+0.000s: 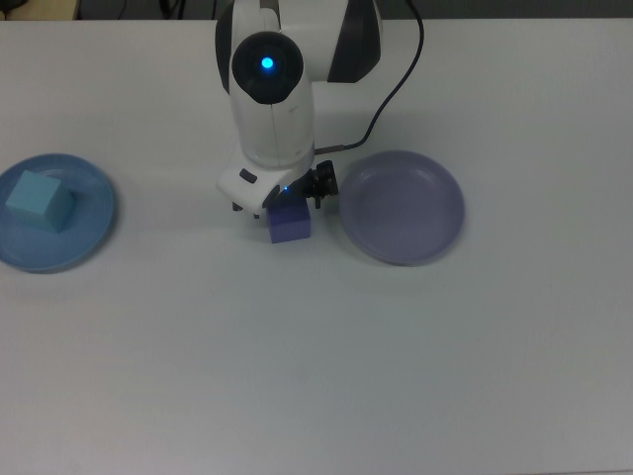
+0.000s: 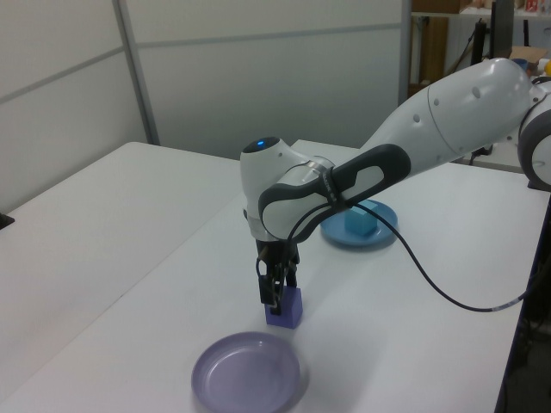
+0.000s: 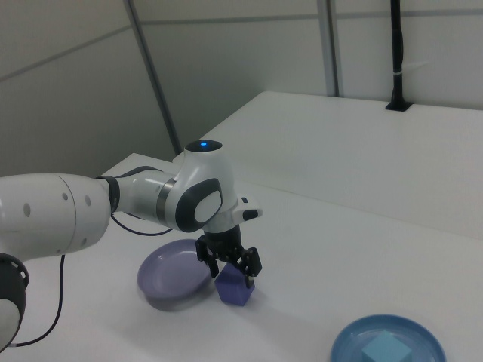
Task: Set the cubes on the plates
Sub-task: 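Close the gripper on the purple cube and lift it, then carry the purple cube onto the lavender plate and open the gripper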
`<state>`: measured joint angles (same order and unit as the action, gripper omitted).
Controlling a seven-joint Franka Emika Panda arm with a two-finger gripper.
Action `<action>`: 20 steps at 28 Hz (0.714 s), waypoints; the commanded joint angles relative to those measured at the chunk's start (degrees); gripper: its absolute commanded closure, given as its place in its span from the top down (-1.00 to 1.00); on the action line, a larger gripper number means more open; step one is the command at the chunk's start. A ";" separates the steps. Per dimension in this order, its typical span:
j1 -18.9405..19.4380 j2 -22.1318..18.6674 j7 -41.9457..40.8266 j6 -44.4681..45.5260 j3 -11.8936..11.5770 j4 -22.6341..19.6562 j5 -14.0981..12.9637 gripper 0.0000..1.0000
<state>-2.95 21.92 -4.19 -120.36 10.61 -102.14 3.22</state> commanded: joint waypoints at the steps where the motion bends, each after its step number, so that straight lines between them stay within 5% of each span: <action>1: 1.01 -0.47 1.90 -1.81 -0.76 -1.05 1.44 0.75; 3: 0.93 -0.47 1.90 -1.99 -0.76 -1.05 1.52 0.37; 4: 0.84 -0.56 1.90 -1.99 -0.76 -0.96 1.53 -0.17; 6: 0.84 -0.56 1.90 -1.90 -0.76 -0.96 1.53 -0.36; 20: 4.26 -8.47 4.62 8.91 1.34 -0.52 0.65 -0.37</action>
<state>-1.62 18.07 -3.00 -115.02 10.83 -101.47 3.71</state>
